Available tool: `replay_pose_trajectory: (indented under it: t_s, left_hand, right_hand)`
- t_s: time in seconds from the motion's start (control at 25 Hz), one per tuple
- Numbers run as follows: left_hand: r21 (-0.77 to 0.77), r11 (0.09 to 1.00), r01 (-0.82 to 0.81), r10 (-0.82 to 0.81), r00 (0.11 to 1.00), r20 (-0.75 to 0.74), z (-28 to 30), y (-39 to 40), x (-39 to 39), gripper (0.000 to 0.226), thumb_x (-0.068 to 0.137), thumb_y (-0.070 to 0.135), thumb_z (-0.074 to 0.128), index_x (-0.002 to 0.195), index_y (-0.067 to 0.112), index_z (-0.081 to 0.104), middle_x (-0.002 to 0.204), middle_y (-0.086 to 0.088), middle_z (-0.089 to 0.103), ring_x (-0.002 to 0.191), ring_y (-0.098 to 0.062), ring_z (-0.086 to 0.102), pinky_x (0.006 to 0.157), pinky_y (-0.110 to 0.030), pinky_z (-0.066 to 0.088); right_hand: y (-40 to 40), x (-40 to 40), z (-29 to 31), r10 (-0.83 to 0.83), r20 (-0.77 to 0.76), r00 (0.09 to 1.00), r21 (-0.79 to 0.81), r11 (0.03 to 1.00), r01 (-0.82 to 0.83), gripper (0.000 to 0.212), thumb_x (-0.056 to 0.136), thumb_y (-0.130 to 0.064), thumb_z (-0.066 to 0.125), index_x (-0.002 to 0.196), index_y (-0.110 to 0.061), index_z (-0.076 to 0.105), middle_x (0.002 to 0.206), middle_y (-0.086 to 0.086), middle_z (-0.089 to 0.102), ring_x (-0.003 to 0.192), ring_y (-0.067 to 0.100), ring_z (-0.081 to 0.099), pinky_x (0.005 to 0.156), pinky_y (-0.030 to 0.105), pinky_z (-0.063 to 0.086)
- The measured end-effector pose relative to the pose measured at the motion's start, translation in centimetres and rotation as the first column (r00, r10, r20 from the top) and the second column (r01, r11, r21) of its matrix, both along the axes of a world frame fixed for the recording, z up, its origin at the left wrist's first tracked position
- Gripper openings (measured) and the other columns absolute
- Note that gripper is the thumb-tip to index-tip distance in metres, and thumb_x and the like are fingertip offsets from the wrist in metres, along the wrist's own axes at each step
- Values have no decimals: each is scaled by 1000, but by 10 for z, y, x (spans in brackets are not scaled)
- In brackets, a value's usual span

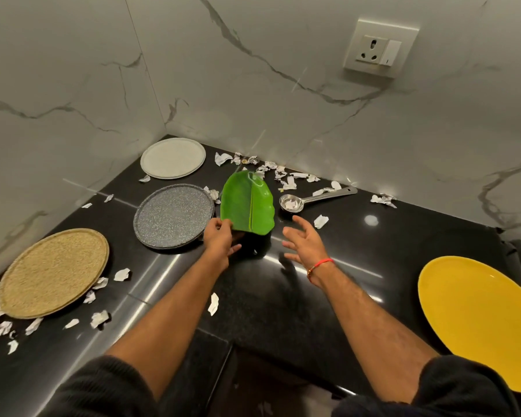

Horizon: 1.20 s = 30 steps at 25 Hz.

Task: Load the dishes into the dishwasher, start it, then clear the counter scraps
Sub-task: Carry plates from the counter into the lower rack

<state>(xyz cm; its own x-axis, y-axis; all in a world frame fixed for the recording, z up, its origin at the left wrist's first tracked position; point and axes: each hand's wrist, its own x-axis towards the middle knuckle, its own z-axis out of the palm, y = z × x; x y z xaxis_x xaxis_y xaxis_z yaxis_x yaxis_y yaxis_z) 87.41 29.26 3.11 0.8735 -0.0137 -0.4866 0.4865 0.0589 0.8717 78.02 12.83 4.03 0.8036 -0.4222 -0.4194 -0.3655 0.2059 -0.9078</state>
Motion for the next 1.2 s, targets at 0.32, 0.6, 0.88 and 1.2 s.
replay_pose_trajectory:
  t_s: [0.32,0.6,0.88,1.2]
  left_hand:
    - [212,969,129,-206,896,394,32,69,-108,11,100,31,50,101,23,57,81,-9,60,70,-29,58,65,-50,54]
    - [283,939,195,-315,818,482,30,27,-249,20,103,31,51,115,21,65,107,-11,70,98,-24,65,92,-48,54]
    - [470,767,437,-641,502,581,54,-79,-453,17,103,15,56,116,13,66,92,16,65,83,9,61,78,-9,46]
    - [665,254,702,-926,-24,378,12,-235,-643,20,100,38,48,114,42,61,100,4,71,91,-19,68,79,-39,57]
  right_hand:
    - [-15,-81,32,-233,206,950,249,952,179,64,87,-16,74,141,-24,40,119,10,64,93,30,67,80,53,59]
    - [-57,-260,37,-133,360,924,-76,982,171,19,86,0,70,101,-11,69,90,7,72,81,20,68,73,37,58]
    - [-119,-531,43,231,123,965,-474,868,-147,24,90,-7,69,114,-13,67,98,1,74,87,7,69,79,24,55]
    - [-174,-794,-24,-72,-166,984,-535,844,-29,28,94,-25,61,119,-16,67,106,5,73,98,19,68,89,44,54]
